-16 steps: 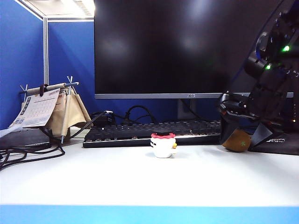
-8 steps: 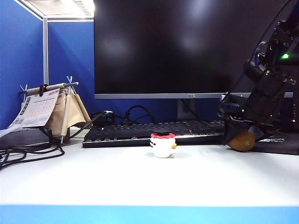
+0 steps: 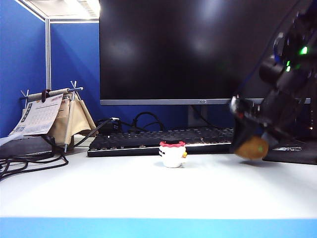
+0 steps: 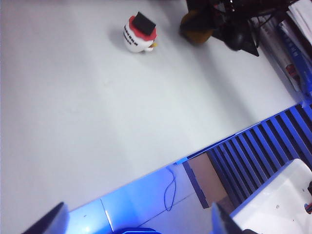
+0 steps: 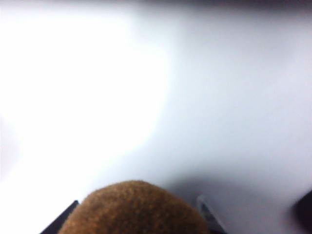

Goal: Place the kiwi on top of the doll with a flat head.

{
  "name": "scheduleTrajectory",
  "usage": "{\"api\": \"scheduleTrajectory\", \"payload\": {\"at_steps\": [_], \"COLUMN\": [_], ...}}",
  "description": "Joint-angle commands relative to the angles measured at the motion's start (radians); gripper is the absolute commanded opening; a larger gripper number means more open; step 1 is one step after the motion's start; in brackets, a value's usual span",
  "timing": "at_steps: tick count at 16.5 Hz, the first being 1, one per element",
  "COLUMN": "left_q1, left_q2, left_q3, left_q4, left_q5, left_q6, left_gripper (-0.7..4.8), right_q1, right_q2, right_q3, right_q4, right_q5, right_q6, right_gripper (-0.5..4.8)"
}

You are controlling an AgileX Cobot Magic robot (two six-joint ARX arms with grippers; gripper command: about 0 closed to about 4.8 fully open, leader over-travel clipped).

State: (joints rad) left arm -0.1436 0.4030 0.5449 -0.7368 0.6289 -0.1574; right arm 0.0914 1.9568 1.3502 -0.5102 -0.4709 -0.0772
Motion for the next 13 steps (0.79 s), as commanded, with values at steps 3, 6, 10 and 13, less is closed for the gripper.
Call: {"api": "scheduleTrajectory", "payload": {"at_steps": [3, 6, 10, 13], "left_q1": [0.0, 0.0, 0.0, 0.0], "left_q2": [-0.001, -0.001, -0.001, -0.001], "left_q3": [0.004, 0.004, 0.004, 0.004], "left_q4": [0.038, 0.049, 0.112, 0.11], "left_q5": [0.009, -0.005, 0.003, 0.003], "left_q6": [0.013, 0.031, 0.03, 0.03], "left_gripper": [3.82, 3.82, 3.82, 3.82], "right_q1": [-0.001, 0.031, 0.249, 0.362], "right_q2": [-0.207, -0.331, -0.38, -0.339], "right_q3": [0.011, 0.01, 0.01, 0.013], "right_q4": [0.027, 0.002, -0.016, 0.007], "right_q5": [-0.075, -0.073, 0.032, 0.098], "right_q6": [-0.007, -0.006, -0.01, -0.003], "right_gripper": [2.69, 2.69, 2.69, 2.57]}}
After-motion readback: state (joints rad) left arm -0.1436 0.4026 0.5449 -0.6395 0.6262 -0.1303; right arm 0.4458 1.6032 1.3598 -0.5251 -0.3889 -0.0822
